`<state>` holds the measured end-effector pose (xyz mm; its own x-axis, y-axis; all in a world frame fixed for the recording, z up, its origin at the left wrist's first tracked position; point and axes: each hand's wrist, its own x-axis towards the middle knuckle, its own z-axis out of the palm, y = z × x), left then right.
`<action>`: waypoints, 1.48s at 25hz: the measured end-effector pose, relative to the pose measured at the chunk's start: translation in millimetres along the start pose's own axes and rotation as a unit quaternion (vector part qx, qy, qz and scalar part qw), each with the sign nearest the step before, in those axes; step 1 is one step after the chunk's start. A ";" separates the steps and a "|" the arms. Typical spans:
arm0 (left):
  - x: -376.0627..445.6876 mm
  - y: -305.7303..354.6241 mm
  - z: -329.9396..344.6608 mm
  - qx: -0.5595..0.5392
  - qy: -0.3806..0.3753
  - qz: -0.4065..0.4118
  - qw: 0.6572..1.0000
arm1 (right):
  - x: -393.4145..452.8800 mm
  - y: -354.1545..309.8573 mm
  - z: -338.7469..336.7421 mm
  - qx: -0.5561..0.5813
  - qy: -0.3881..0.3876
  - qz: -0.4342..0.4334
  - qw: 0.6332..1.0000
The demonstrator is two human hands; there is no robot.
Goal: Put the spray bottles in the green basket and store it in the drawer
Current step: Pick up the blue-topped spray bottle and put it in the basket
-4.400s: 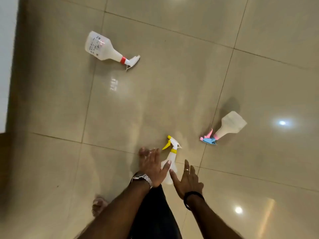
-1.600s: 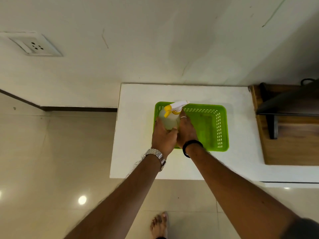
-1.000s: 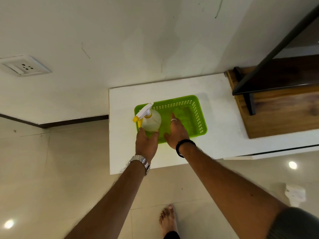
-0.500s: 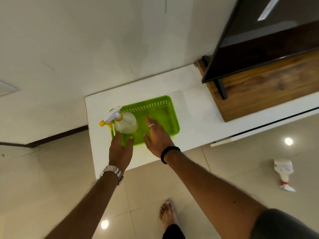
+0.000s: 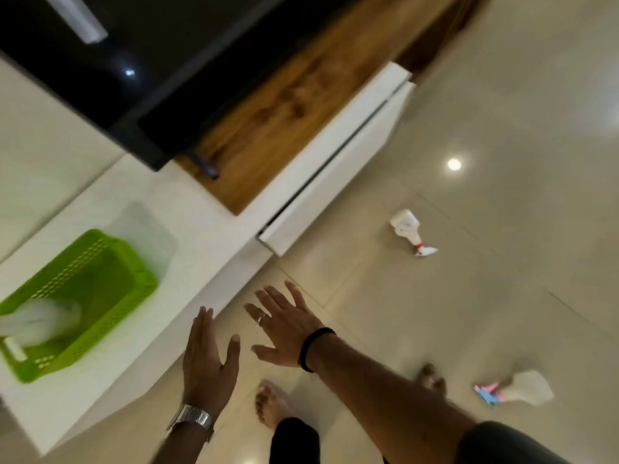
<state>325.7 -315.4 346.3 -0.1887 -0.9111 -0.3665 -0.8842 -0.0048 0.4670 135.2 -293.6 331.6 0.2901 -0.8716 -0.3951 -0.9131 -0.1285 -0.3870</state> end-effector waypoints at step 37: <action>-178.6 351.3 797.3 0.175 -0.584 0.068 0.790 | -475.1 451.0 485.7 0.721 0.308 0.596 0.172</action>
<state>-291.9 174.3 -65.7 -0.3767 0.1100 -0.9198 -0.8473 0.3604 0.3901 -275.2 292.3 -59.9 -0.3482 0.1866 -0.9187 0.9313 0.1803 -0.3164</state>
